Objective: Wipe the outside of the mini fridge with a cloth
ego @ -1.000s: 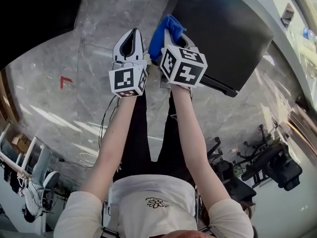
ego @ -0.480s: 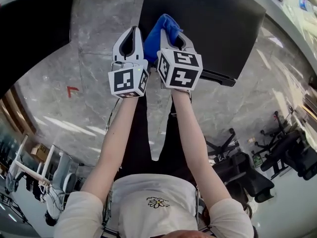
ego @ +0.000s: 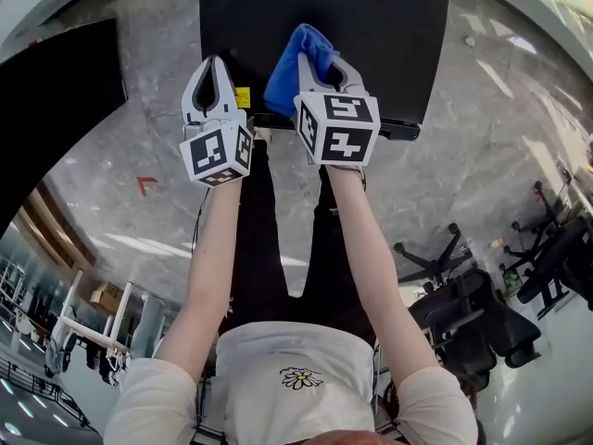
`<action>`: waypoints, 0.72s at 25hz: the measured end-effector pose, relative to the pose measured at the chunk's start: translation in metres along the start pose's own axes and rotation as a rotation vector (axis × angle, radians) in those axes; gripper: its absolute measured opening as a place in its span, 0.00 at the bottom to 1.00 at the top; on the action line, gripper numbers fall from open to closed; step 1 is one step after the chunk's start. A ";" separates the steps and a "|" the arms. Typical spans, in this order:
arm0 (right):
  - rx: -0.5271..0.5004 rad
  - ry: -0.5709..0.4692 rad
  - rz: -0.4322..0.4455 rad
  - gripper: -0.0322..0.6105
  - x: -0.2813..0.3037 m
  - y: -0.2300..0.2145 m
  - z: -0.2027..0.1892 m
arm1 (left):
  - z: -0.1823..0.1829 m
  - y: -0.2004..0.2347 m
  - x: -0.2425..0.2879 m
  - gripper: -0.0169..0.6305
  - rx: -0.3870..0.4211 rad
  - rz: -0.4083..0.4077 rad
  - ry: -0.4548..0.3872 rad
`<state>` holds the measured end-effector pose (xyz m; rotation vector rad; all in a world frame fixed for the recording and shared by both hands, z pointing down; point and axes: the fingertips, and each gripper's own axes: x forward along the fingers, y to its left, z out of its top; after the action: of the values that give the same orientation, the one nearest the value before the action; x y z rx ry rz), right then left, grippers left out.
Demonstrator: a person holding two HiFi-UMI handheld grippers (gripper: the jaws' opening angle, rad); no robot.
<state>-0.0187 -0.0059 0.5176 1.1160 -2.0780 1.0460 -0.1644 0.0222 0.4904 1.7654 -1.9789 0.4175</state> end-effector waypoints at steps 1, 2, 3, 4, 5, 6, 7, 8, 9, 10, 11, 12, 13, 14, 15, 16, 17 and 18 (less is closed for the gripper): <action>-0.004 0.001 0.002 0.15 -0.003 -0.007 -0.001 | -0.001 -0.010 0.001 0.03 -0.010 -0.010 0.003; -0.009 0.002 0.003 0.15 -0.005 -0.012 -0.001 | -0.002 -0.023 0.003 0.03 -0.013 -0.029 0.005; -0.013 0.004 0.005 0.15 -0.007 -0.016 -0.002 | -0.001 -0.037 0.006 0.03 -0.007 -0.053 0.004; -0.017 0.006 0.006 0.15 -0.009 -0.021 -0.003 | 0.000 -0.053 0.008 0.03 0.001 -0.078 0.001; -0.020 0.006 0.005 0.15 -0.011 -0.026 -0.002 | 0.001 -0.069 0.011 0.03 0.003 -0.101 -0.005; -0.022 0.006 0.004 0.15 -0.014 -0.032 -0.001 | 0.003 -0.085 0.013 0.03 -0.003 -0.120 -0.013; -0.023 0.005 0.001 0.15 -0.017 -0.039 0.000 | 0.005 -0.100 0.015 0.03 -0.013 -0.136 -0.021; -0.024 0.002 -0.005 0.15 -0.021 -0.048 0.000 | 0.007 -0.115 0.017 0.03 -0.024 -0.149 -0.029; -0.025 -0.001 -0.014 0.15 -0.026 -0.058 0.001 | 0.009 -0.130 0.019 0.03 -0.032 -0.161 -0.035; -0.026 -0.003 -0.025 0.15 -0.030 -0.069 0.001 | 0.009 -0.143 0.020 0.03 -0.036 -0.174 -0.039; -0.026 -0.006 -0.038 0.15 -0.036 -0.081 0.001 | 0.010 -0.156 0.020 0.03 -0.038 -0.188 -0.041; -0.026 -0.008 -0.051 0.15 -0.041 -0.092 0.001 | 0.009 -0.169 0.019 0.03 -0.038 -0.202 -0.042; -0.027 -0.009 -0.063 0.15 -0.046 -0.104 0.000 | 0.009 -0.180 0.018 0.03 -0.038 -0.216 -0.041; -0.029 -0.010 -0.075 0.15 -0.052 -0.115 0.000 | 0.008 -0.190 0.017 0.03 -0.039 -0.227 -0.039; -0.033 -0.010 -0.086 0.15 -0.057 -0.125 -0.001 | 0.007 -0.199 0.014 0.03 -0.041 -0.236 -0.038; -0.035 -0.012 -0.098 0.15 -0.062 -0.135 -0.001 | 0.006 -0.206 0.011 0.03 -0.045 -0.243 -0.036; -0.035 -0.017 -0.112 0.15 -0.067 -0.145 0.000 | 0.006 -0.212 0.008 0.03 -0.051 -0.250 -0.037; -0.028 -0.026 -0.129 0.15 -0.072 -0.156 0.002 | 0.007 -0.219 0.006 0.03 -0.057 -0.259 -0.040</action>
<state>0.1511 -0.0309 0.5203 1.2370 -2.0054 0.9423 0.0503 -0.0155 0.4720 1.9730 -1.7383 0.2397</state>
